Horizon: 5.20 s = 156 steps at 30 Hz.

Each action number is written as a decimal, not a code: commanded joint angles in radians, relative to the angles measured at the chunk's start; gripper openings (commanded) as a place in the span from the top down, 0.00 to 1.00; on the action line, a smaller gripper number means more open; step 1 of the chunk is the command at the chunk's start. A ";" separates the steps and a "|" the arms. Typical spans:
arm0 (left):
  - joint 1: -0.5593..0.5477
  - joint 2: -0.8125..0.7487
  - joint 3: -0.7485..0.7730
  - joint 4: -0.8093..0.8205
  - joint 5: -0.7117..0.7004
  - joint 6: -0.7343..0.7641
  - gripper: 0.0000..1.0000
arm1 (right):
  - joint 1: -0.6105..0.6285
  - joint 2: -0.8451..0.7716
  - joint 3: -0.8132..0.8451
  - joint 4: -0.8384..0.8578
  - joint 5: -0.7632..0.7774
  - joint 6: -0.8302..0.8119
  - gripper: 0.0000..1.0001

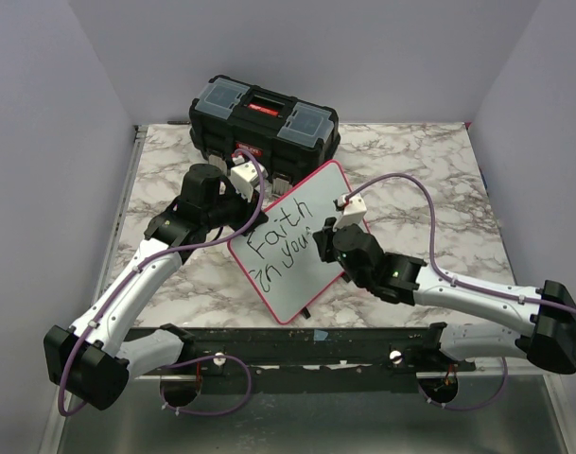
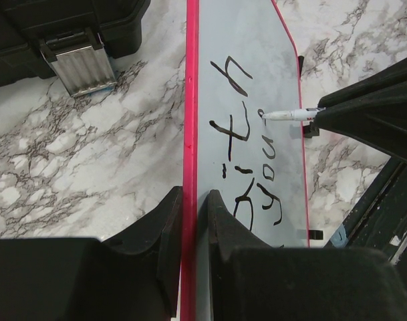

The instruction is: Write a sentence on the whiteboard

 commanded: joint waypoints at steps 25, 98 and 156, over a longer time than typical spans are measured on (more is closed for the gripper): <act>-0.006 -0.022 0.004 0.018 -0.025 0.047 1.00 | -0.003 -0.030 -0.064 -0.086 -0.059 0.078 0.99; -0.017 -0.006 0.005 0.013 -0.036 0.050 1.00 | -0.124 -0.288 -0.169 0.097 -0.121 -0.123 0.99; -0.021 -0.011 0.007 0.010 -0.040 0.053 1.00 | -0.123 -0.090 -0.166 0.132 -0.159 -0.115 0.99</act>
